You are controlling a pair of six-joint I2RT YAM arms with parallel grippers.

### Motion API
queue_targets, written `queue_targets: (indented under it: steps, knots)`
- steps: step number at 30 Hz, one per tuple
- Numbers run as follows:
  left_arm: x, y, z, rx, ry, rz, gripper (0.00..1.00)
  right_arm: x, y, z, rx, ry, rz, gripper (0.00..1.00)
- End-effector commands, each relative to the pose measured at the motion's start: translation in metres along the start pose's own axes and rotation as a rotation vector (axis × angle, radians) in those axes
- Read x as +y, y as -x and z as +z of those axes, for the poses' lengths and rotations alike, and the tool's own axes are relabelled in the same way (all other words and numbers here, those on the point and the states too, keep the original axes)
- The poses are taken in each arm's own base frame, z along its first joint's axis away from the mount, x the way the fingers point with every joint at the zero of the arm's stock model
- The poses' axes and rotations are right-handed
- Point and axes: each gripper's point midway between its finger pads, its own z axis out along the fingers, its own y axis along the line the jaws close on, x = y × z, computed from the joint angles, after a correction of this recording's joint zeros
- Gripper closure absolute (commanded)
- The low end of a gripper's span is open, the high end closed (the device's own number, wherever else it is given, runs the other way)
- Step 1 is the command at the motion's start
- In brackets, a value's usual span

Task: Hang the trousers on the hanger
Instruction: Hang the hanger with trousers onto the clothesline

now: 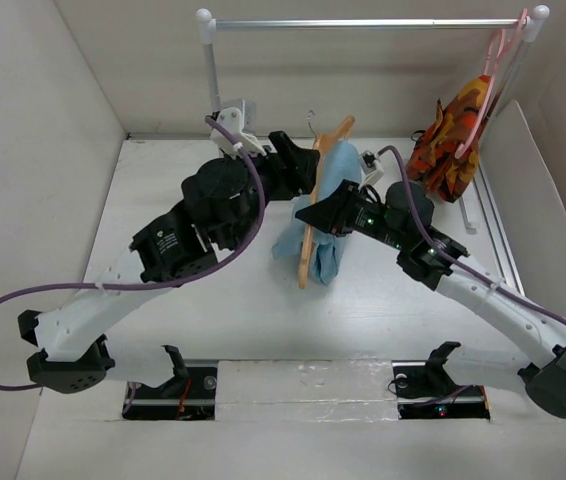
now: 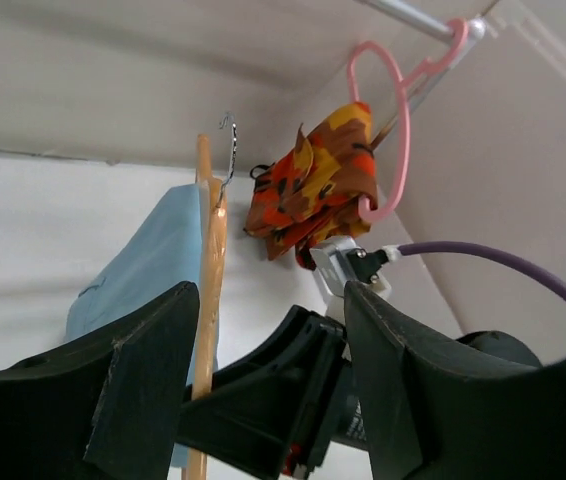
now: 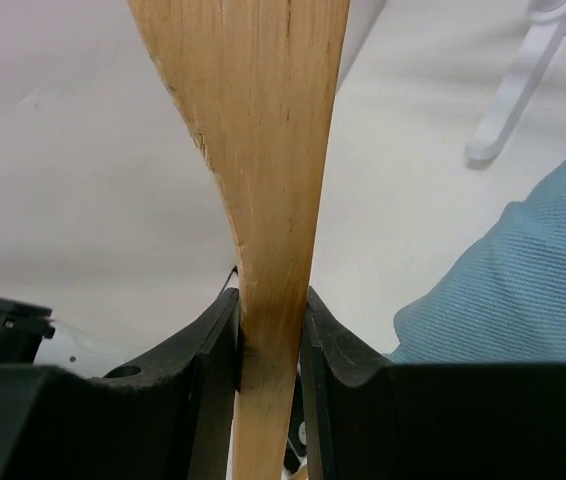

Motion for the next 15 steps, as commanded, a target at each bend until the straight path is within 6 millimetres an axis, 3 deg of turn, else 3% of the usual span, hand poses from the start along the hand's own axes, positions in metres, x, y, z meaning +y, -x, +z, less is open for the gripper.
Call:
queue_targets:
  steps: [1, 6, 8, 9, 13, 15]
  knots:
    - [-0.012, 0.047, -0.020, -0.102, -0.064, -0.074, 0.44, 0.095, 0.087, -0.028, -0.258, 0.291, -0.178, 1.00]
    - [0.005, 0.048, -0.034, -0.118, -0.045, -0.079, 0.44, 0.100, 0.138, -0.039, -0.340, 0.311, -0.220, 1.00]
    - [0.017, 0.029, -0.035, -0.087, -0.026, -0.071, 0.44, 0.102, 0.155, -0.042, -0.365, 0.316, -0.232, 1.00]
    - [0.021, 0.020, -0.037, -0.063, -0.023, -0.068, 0.44, 0.098, 0.175, -0.044, -0.403, 0.302, -0.249, 1.00]
    - [0.046, -0.028, -0.043, 0.041, 0.017, -0.084, 0.44, 0.087, 0.213, -0.041, -0.467, 0.302, -0.231, 1.00]
    - [0.052, -0.039, -0.047, 0.064, 0.017, -0.109, 0.44, 0.083, 0.225, -0.038, -0.493, 0.313, -0.225, 1.00]
